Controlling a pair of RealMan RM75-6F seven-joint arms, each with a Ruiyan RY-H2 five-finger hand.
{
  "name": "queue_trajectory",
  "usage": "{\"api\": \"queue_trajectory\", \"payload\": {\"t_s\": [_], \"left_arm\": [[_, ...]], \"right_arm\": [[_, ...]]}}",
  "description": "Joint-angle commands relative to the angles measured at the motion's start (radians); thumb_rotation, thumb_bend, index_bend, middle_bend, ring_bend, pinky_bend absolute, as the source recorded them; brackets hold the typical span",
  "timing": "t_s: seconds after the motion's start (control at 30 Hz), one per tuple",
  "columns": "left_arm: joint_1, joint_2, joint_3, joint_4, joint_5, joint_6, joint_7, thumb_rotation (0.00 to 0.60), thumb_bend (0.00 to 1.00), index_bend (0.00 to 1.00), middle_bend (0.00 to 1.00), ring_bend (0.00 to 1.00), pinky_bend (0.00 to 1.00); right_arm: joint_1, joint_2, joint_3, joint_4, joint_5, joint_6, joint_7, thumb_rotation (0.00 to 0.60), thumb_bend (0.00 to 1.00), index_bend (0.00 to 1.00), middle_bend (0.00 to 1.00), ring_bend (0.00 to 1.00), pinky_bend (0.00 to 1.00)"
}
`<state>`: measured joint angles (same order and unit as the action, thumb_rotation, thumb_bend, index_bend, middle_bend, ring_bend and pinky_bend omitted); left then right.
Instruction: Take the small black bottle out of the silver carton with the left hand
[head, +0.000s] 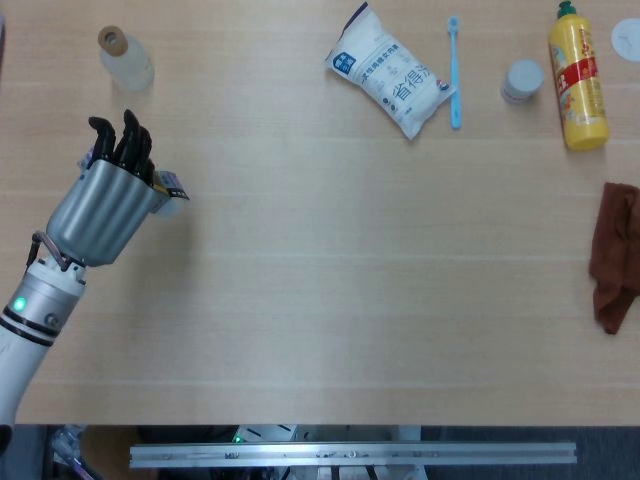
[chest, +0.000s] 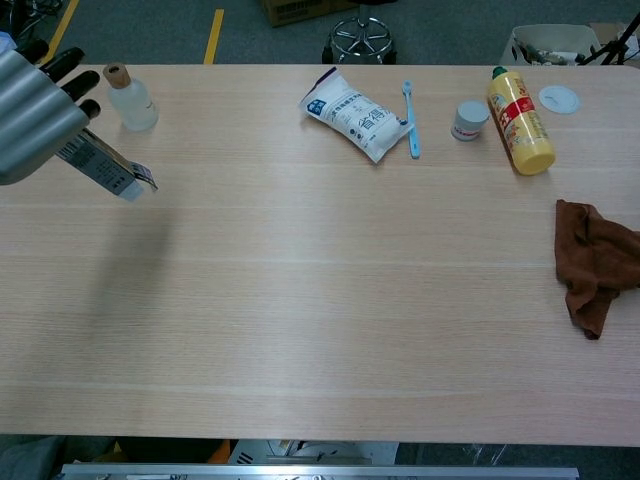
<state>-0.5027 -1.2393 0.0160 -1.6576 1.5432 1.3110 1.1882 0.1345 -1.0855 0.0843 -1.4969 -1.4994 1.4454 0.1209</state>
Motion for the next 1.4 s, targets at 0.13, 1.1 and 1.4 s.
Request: {"api": "queue_trajectory", "payload": {"t_s": [0.13, 1.1, 1.4], "left_arm": [[0.013, -0.006, -0.008, 0.007, -0.003, -0.002, -0.016, 0.600, 0.17, 0.62, 0.27, 0.19, 0.32], [0.039, -0.016, -0.045, 0.008, 0.004, -0.006, -0.033, 0.600, 0.16, 0.61, 0.27, 0.19, 0.32], [0.044, -0.020, -0.051, 0.016, 0.005, -0.008, -0.043, 0.600, 0.16, 0.61, 0.27, 0.19, 0.32]], "right_arm": [[0.000, -0.001, 0.000, 0.002, 0.001, -0.001, 0.001, 0.600, 0.23, 0.33, 0.24, 0.17, 0.24], [-0.001, -0.004, 0.001, 0.006, 0.003, -0.001, 0.007, 0.600, 0.23, 0.33, 0.24, 0.17, 0.24], [-0.003, -0.005, 0.000, 0.010, 0.005, -0.003, 0.009, 0.600, 0.23, 0.33, 0.24, 0.17, 0.24]]}}
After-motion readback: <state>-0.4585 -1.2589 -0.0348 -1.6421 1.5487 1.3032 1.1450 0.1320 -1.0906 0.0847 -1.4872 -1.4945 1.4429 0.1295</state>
